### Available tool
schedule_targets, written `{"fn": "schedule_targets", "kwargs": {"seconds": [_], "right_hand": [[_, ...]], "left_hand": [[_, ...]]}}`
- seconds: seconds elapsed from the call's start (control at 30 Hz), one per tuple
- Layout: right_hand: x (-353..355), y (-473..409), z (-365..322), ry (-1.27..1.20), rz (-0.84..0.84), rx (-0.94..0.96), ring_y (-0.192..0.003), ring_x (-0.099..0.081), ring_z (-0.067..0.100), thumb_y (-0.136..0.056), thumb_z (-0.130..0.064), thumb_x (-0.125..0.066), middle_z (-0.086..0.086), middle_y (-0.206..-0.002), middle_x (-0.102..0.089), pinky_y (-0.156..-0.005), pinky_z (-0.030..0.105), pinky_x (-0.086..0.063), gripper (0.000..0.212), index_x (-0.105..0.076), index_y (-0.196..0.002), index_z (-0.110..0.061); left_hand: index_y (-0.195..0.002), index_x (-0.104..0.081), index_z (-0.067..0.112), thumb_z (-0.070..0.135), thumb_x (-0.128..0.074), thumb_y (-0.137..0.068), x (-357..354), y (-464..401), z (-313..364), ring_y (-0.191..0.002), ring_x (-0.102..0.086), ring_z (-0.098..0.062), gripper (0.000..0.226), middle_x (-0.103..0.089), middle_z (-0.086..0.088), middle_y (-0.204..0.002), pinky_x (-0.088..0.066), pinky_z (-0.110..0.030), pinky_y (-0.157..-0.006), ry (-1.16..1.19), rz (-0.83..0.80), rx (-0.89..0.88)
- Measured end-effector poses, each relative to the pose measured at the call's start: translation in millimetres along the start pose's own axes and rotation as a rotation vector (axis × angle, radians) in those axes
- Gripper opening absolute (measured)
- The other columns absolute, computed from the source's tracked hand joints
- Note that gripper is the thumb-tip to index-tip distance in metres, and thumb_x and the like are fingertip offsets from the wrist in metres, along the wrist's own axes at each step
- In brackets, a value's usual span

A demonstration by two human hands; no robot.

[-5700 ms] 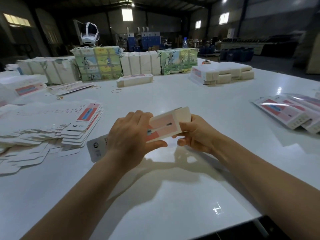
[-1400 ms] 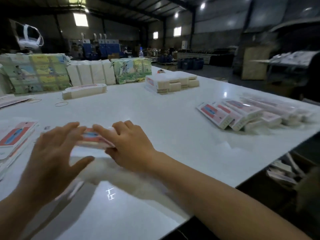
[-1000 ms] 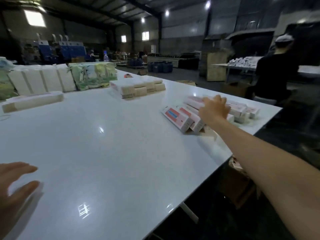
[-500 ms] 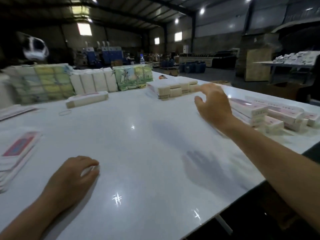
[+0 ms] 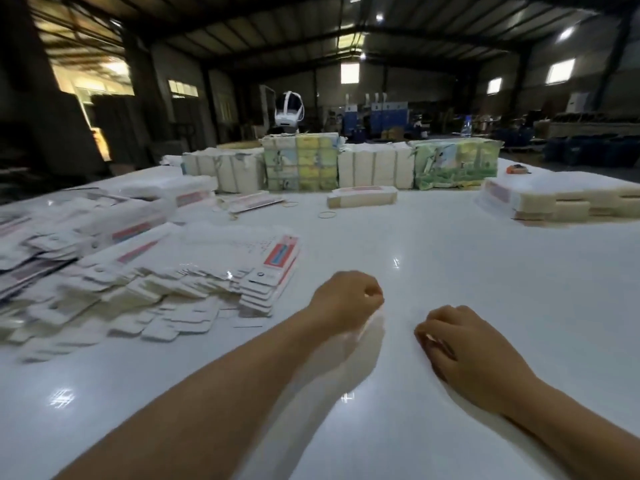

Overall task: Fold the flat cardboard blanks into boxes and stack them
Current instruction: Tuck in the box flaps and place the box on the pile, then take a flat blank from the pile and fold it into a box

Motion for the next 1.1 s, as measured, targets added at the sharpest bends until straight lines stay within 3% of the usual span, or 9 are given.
{"fn": "schedule_targets", "kwargs": {"seconds": [0.1,0.2,0.3,0.53,0.7,0.8,0.9,1.0,1.1], "right_hand": [[3,2,1,-0.045,0.026,-0.016,-0.100,-0.044,0.005,-0.095,-0.028,-0.049,-0.017,-0.111,-0.055,-0.084,0.022,-0.038,0.022,-0.065,-0.110,-0.030],[4,1,0,-0.074,0.031,-0.029,-0.096,-0.048,0.008,-0.091,-0.023,-0.056,-0.016,-0.103,-0.058,-0.082,0.027,-0.041,0.017,-0.070,-0.101,-0.026],[5,0,-2,-0.102,0.027,-0.044,-0.090,-0.052,0.010,-0.087,-0.018,-0.063,-0.016,-0.095,-0.060,-0.077,0.030,-0.044,0.013,-0.072,-0.094,-0.024],[8,2,-2,-0.120,0.037,-0.043,-0.087,-0.052,0.010,-0.084,-0.014,-0.067,-0.017,-0.091,-0.060,-0.073,0.030,-0.044,0.013,-0.073,-0.089,-0.024],[6,1,-1,-0.112,0.026,-0.023,-0.096,-0.047,0.007,-0.092,-0.025,-0.056,-0.016,-0.102,-0.058,-0.084,0.024,-0.038,0.016,-0.069,-0.101,-0.026],[6,1,3,-0.094,0.001,-0.025,-0.102,-0.046,0.009,-0.095,-0.030,-0.049,-0.015,-0.109,-0.056,-0.087,0.022,-0.036,0.022,-0.066,-0.108,-0.028],[5,-4,4,-0.110,-0.043,-0.045,-0.106,-0.048,0.013,-0.096,-0.026,-0.047,-0.008,-0.111,-0.058,-0.089,0.025,-0.037,0.025,-0.067,-0.109,-0.021],[20,-3,17,-0.472,0.080,-0.255,-0.097,-0.059,0.017,-0.095,-0.017,-0.046,0.002,-0.097,-0.069,-0.085,0.031,-0.041,0.028,-0.070,-0.093,-0.003],[24,4,38,-1.397,0.238,-0.614,-0.072,-0.068,0.019,-0.099,-0.027,-0.035,0.007,-0.075,-0.073,-0.072,0.035,-0.054,0.047,-0.071,-0.086,0.000]], "left_hand": [[-0.117,-0.060,0.016,0.025,-0.046,-0.090,47,-32,-66,-0.117,-0.043,-0.024,0.031,-0.053,-0.006,-0.123,-0.039,-0.035,-0.090,-0.331,0.098,0.234],[-0.127,-0.048,0.012,0.046,-0.045,-0.090,61,-32,-138,-0.122,-0.031,-0.029,0.050,-0.041,-0.011,-0.130,-0.032,-0.040,-0.090,-0.521,0.008,0.535],[-0.126,-0.051,0.015,0.056,-0.043,-0.087,55,-40,-159,-0.119,-0.038,-0.029,0.057,-0.047,-0.011,-0.126,-0.034,-0.039,-0.085,-0.578,-0.045,0.591],[-0.094,-0.052,0.016,0.013,-0.042,-0.088,53,-54,-130,-0.082,-0.052,-0.024,0.011,-0.050,-0.001,-0.080,-0.038,-0.031,-0.067,-0.585,-0.111,0.441],[-0.093,-0.060,0.005,0.032,-0.036,-0.099,76,-46,-106,-0.067,-0.050,-0.022,0.037,-0.046,-0.004,-0.072,-0.039,-0.030,-0.061,-0.755,-0.138,0.223],[-0.099,-0.061,0.006,0.030,-0.045,-0.095,79,-32,-69,-0.072,-0.055,-0.024,0.029,-0.052,-0.005,-0.078,-0.040,-0.029,-0.061,-0.863,-0.104,0.084],[-0.093,-0.058,0.007,0.016,-0.052,-0.091,70,-4,-17,-0.081,-0.061,-0.033,0.011,-0.061,-0.012,-0.090,-0.044,-0.032,-0.063,-0.698,0.160,-0.086],[-0.084,-0.067,0.000,-0.013,-0.059,-0.072,42,45,42,-0.065,-0.064,-0.034,0.019,-0.067,-0.017,-0.081,-0.053,-0.039,-0.047,-0.462,0.396,-0.468],[-0.106,-0.069,0.000,-0.010,-0.058,-0.073,14,80,59,-0.084,-0.069,-0.028,0.036,-0.069,-0.013,-0.105,-0.057,-0.037,-0.051,-0.382,0.387,-0.611]]}}
Point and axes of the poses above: each hand's wrist, its own y-axis away from the middle knuckle, its own x-axis out of the back of the hand, z = x × y, the point moved 6 cm from there along -y, towards the middle knuckle
